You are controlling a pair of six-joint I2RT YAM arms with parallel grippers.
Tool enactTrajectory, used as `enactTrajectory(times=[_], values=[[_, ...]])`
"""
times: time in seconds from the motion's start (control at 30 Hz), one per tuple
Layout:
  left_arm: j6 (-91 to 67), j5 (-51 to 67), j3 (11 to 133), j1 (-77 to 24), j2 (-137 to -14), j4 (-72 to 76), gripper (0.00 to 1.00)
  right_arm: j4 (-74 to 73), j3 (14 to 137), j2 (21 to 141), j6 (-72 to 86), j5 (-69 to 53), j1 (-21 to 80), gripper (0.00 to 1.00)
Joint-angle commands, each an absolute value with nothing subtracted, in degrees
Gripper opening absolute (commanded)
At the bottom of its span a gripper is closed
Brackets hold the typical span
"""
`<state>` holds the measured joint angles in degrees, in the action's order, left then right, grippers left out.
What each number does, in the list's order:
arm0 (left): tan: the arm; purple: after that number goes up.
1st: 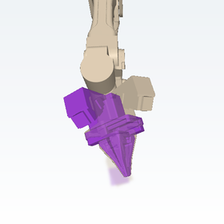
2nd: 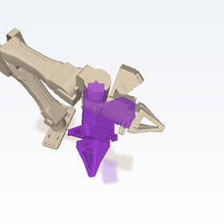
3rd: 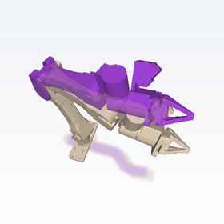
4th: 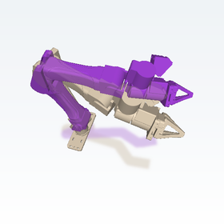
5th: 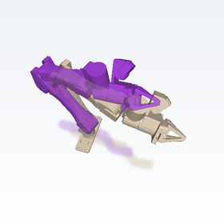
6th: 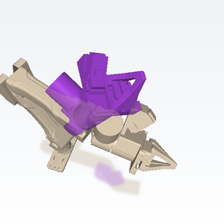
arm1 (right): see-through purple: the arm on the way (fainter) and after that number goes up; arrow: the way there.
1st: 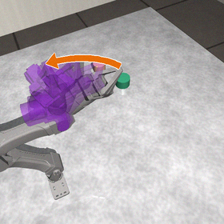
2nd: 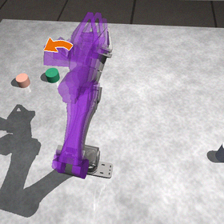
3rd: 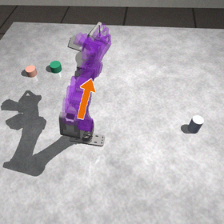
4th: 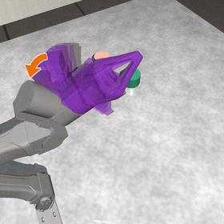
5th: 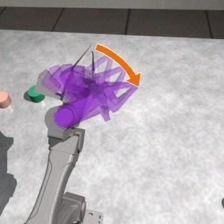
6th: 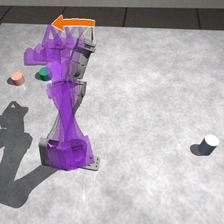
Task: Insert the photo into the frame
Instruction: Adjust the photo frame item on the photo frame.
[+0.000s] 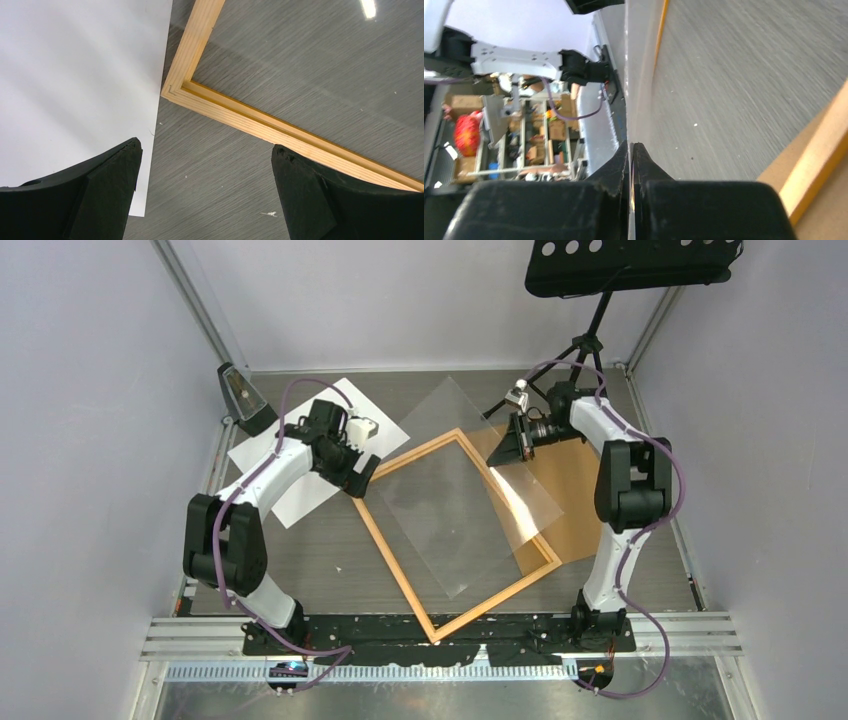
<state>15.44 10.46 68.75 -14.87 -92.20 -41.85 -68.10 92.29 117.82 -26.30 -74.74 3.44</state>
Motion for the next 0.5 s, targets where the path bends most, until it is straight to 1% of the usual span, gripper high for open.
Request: enactTrajectory(times=[0.0, 0.03, 0.1, 0.27, 0.47], values=[[16.0, 9.8, 70.2, -14.5, -92.1, -40.9, 1.00, -36.6, 86.7, 108.7, 2.6, -68.5, 4.3, 0.06], [16.1, 9.7, 70.0, -14.5, -92.0, -40.9, 0.99, -41.6, 89.6, 109.6, 0.6, -69.1, 4.5, 0.06], [16.3, 9.6, 69.7, -14.5, -91.7, -40.8, 0.99, -44.3, 89.9, 111.1, -1.3, -69.4, 4.7, 0.06], [16.5, 9.7, 69.1, -14.2, -91.3, -40.3, 1.00, -35.8, 84.1, 108.2, 7.3, -70.0, 4.8, 0.06], [16.2, 10.5, 68.9, -13.8, -91.2, -39.8, 1.00, -33.7, 79.9, 105.7, 10.3, -72.5, 4.7, 0.06]])
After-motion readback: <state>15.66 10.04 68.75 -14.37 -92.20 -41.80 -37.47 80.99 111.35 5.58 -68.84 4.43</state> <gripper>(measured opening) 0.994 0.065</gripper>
